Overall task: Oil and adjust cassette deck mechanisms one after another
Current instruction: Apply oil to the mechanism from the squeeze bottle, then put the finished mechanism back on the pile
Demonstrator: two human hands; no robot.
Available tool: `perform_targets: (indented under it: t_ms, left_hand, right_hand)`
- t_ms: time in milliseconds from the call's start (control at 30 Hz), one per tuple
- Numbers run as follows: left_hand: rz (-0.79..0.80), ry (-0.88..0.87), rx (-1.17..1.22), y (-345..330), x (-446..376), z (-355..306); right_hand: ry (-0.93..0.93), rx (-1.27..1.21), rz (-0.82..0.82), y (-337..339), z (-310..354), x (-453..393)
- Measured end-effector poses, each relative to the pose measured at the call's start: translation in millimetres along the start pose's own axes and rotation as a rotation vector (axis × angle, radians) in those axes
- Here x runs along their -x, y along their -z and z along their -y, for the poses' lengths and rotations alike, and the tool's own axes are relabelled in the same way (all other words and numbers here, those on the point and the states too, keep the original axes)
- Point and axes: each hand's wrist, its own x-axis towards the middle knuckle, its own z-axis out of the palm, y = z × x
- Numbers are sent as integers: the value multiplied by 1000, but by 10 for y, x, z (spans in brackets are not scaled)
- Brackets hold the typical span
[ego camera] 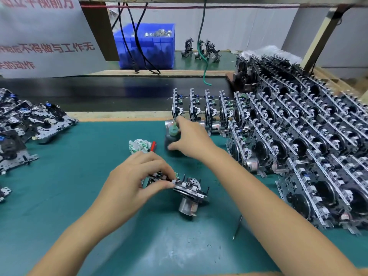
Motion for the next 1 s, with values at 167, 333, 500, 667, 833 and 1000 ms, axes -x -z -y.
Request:
perform_targets:
  t_ms: [167,333,500,667,833,1000]
  left_hand:
    - [49,-10,13,-21,-97,19]
    - [128,-64,41,-82,-293,8]
    - [223,-104,29,-184,-553,-38]
    - [332,-199,-51,-290,-884,-107]
    - [358,-297,-95,-358,-1180,-107]
    - [232,-284,-154,-526,-1376,-71]
  right_hand:
    - [-58,-95,173,29,-78,47]
    - [-83,-50,15,347,-83,445]
    - [60,-52,28,539,-125,1164]
    - [-10,146,-110,494,-242,1200]
    - [-104,161,-254,453,-316,1009]
    - [-219,318,-342,401,-302,746]
